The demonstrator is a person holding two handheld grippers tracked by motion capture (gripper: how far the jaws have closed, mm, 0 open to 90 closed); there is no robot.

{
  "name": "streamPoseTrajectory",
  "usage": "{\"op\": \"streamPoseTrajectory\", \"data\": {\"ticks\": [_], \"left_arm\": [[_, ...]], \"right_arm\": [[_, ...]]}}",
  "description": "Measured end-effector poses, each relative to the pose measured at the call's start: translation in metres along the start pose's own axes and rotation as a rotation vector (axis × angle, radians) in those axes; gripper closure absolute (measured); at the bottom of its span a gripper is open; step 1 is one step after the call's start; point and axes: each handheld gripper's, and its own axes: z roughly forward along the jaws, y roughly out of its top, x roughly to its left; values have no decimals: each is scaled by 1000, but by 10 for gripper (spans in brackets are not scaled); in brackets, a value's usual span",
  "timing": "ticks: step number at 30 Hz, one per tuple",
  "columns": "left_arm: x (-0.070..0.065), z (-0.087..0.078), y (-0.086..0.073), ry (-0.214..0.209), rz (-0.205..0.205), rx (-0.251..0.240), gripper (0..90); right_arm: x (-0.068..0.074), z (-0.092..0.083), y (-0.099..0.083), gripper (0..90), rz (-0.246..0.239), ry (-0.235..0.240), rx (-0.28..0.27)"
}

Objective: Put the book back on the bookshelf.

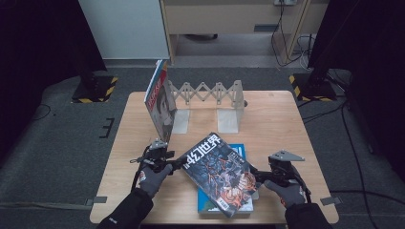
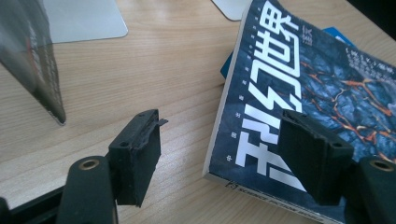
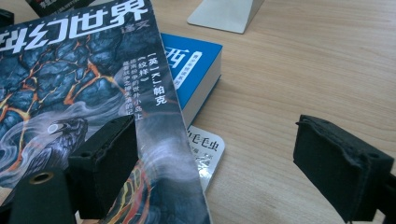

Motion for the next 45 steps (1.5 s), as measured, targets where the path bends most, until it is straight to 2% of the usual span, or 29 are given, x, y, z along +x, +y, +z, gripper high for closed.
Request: {"op": "streamPoseTrajectory", "data": {"ticks": [5, 10, 13, 17, 22, 31, 34, 38, 43, 45], "left_arm": [[0, 8, 0, -35, -15, 13, 283], [-1, 16, 0, -88, -30, 24, 264], [-1, 21, 0, -128, -49, 39, 259], [1, 26, -1, -184, -94, 61, 249], [-2, 28, -1, -212, -97, 79, 249], [-3, 27, -3, -214, -115, 91, 248], [-4, 26, -4, -219, -94, 86, 235], [-10, 29, -6, -213, -54, 88, 150], [-15, 32, -9, -225, 6, 93, 47], [-17, 33, -9, -222, 12, 89, 24]], "right_arm": [[4, 3, -1, 138, -15, 13, 15], [6, 5, -2, 136, -19, 27, 27], [7, 6, -2, 135, -15, 36, 37], [10, 9, -3, 133, -32, 42, 55], [13, 12, -5, 128, -42, 47, 75], [12, 13, -5, 120, -29, 44, 76], [12, 14, -6, 120, -19, 50, 73], [11, 14, -6, 120, -19, 50, 74], [12, 14, -6, 121, -19, 49, 74], [12, 14, -6, 119, -19, 49, 75]]}}
